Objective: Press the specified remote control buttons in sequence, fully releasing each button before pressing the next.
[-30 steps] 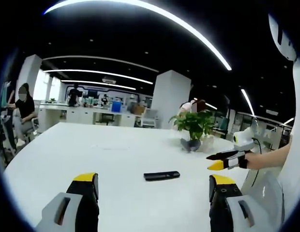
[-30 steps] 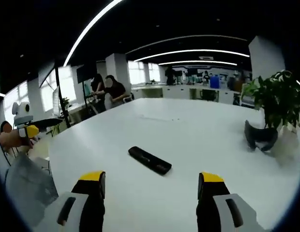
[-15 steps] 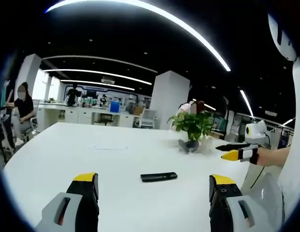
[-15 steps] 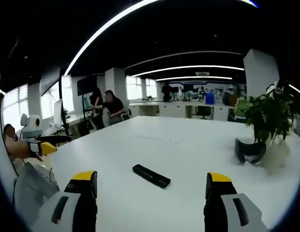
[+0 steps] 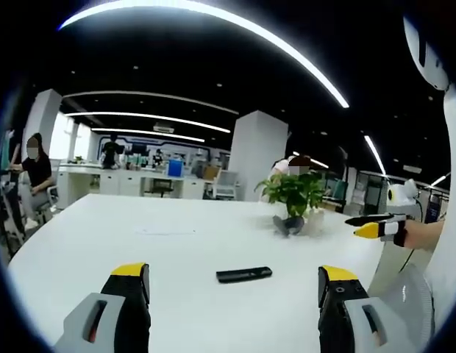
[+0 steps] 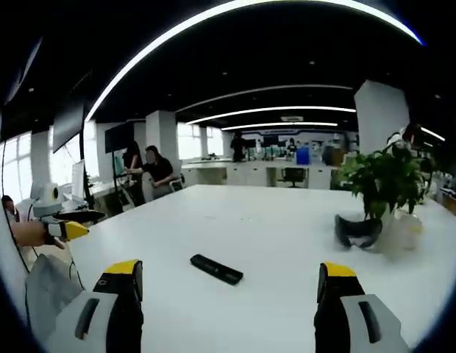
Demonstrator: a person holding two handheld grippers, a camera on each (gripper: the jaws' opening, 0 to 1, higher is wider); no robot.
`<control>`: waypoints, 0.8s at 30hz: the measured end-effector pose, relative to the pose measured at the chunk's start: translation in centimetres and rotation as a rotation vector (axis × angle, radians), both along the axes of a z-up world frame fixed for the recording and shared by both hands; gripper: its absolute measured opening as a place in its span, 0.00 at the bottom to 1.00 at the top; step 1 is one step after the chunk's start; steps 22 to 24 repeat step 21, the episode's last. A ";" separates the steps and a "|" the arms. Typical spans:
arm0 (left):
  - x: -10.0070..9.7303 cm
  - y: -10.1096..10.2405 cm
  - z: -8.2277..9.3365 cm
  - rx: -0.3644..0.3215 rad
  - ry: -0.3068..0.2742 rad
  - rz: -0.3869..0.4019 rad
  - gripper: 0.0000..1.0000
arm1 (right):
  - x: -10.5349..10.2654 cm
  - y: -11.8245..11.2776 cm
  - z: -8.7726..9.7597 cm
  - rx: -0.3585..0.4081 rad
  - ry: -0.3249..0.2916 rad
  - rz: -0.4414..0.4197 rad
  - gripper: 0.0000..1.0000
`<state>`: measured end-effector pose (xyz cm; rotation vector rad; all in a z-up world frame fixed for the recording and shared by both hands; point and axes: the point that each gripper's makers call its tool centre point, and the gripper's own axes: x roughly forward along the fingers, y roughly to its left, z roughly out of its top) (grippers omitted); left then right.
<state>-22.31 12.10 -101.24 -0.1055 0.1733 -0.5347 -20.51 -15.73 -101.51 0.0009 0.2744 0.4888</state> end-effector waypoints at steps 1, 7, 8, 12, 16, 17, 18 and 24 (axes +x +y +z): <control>0.0 -0.1 0.1 0.001 -0.004 -0.003 0.99 | 0.0 0.0 -0.1 0.004 0.004 -0.001 0.99; -0.1 -0.6 0.5 0.016 -0.016 -0.019 0.98 | 0.0 0.1 -1.0 0.004 0.024 0.003 0.99; -0.1 -0.7 0.5 0.017 -0.016 -0.019 0.99 | 0.0 0.2 -0.9 0.005 0.023 0.006 0.99; -0.1 -0.7 0.5 0.017 -0.018 -0.019 0.98 | 0.0 0.5 -1.1 0.008 0.029 0.010 0.99; -0.1 -0.6 0.5 0.020 -0.016 -0.019 0.98 | 0.0 0.5 -1.3 -0.006 0.030 0.014 0.99; -0.1 -0.6 0.5 0.018 -0.016 -0.018 0.98 | -0.1 0.5 -1.6 -0.006 0.039 0.018 0.99; -0.1 -0.5 0.5 0.019 -0.016 -0.016 0.98 | -0.1 0.5 -1.6 -0.006 0.039 0.017 0.99; -0.1 -0.2 0.5 0.018 -0.015 -0.010 0.98 | -0.1 0.6 -1.5 0.001 0.040 0.015 0.99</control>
